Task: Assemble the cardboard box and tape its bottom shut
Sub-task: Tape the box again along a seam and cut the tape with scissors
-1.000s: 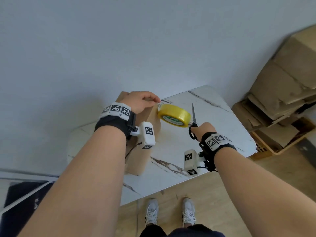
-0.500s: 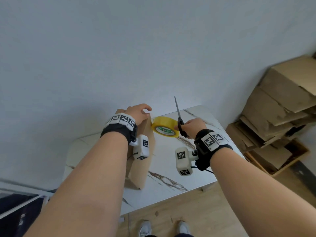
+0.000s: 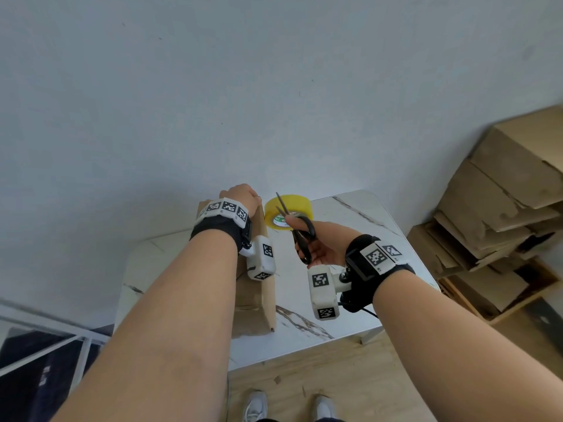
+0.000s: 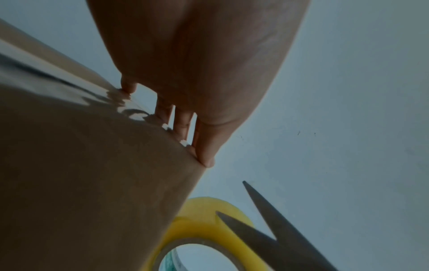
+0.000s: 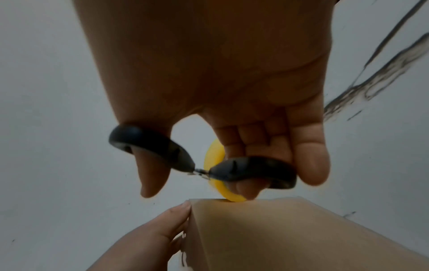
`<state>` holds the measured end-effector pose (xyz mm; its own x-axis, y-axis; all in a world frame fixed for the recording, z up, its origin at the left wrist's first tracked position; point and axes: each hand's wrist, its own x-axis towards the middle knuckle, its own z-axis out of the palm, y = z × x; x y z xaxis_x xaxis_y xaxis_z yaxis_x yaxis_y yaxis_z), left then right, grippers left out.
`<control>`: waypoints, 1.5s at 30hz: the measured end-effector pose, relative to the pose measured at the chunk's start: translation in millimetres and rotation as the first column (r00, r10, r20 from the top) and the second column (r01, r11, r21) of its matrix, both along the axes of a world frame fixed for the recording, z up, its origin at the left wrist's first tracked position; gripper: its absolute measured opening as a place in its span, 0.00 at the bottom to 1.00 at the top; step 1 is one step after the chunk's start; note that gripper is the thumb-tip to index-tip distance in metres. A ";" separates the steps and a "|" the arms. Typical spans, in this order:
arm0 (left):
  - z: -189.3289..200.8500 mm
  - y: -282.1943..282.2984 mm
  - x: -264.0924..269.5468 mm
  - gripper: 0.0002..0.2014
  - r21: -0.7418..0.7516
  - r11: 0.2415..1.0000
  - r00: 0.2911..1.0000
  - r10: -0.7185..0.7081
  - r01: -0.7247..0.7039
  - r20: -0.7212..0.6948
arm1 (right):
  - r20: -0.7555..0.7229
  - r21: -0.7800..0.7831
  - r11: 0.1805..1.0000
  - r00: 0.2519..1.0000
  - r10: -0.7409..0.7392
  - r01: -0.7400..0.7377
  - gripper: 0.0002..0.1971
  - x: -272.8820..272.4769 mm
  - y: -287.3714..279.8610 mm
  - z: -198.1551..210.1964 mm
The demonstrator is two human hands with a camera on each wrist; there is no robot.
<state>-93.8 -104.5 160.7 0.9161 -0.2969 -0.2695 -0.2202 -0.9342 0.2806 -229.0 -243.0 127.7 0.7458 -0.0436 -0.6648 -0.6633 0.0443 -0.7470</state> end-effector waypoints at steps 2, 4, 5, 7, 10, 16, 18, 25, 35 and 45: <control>0.5 0.0 -0.5 0.15 0.007 1.000 1.000 -0.003 0.003 0.004 | -0.004 0.035 0.999 0.999 0.037 -0.037 0.29 -0.7 -0.2 -3.1; 1.4 0.2 -0.7 0.15 0.009 1.000 1.000 -0.003 0.003 0.006 | -0.001 0.054 0.997 0.999 0.052 -0.052 0.29 -0.1 -0.4 -7.2; 1.9 0.2 -1.1 0.15 0.011 1.000 1.000 -0.006 0.006 0.007 | -0.001 0.058 0.997 0.998 0.056 -0.056 0.29 0.4 0.1 -8.6; 3.0 0.3 -1.7 0.15 0.017 1.000 1.000 -0.005 0.005 0.007 | 0.000 0.053 0.996 0.998 0.069 -0.069 0.32 2.7 1.4 -12.1; 3.4 0.4 -1.9 0.15 0.009 1.000 1.000 0.000 0.000 -0.001 | 0.006 0.080 0.995 0.999 0.051 -0.051 0.29 6.7 5.4 -12.3; 2.7 0.3 1.5 0.14 0.001 0.998 0.998 0.055 -0.055 -0.033 | 0.024 0.116 0.993 0.999 -0.036 0.033 0.27 18.9 9.3 -14.8; 2.6 1.2 4.8 0.12 -0.045 0.997 0.995 0.066 -0.069 -0.081 | 0.019 0.125 0.991 0.999 -0.045 0.042 0.26 23.3 9.1 -17.1; 11.0 -2.6 10.5 0.18 -0.151 0.986 0.989 0.050 -0.071 -0.140 | 0.049 0.109 0.993 0.997 -0.056 0.050 0.24 30.4 6.5 -22.7; 22.3 -27.6 13.8 0.28 -0.060 0.974 0.957 -0.227 0.220 -0.181 | 0.064 0.058 0.998 0.998 0.009 -0.013 0.23 34.7 -5.7 -28.2; 6.0 -35.3 16.5 0.25 -0.044 0.963 0.943 -0.269 0.266 -0.195 | 0.108 0.085 0.996 0.994 0.026 -0.035 0.19 33.4 -9.9 -24.2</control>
<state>-77.3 -139.8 166.7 0.7313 -0.5297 -0.4298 -0.3996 -0.8433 0.3593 -195.7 -252.9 103.5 0.8127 0.0343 -0.5817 -0.5821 0.0932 -0.8078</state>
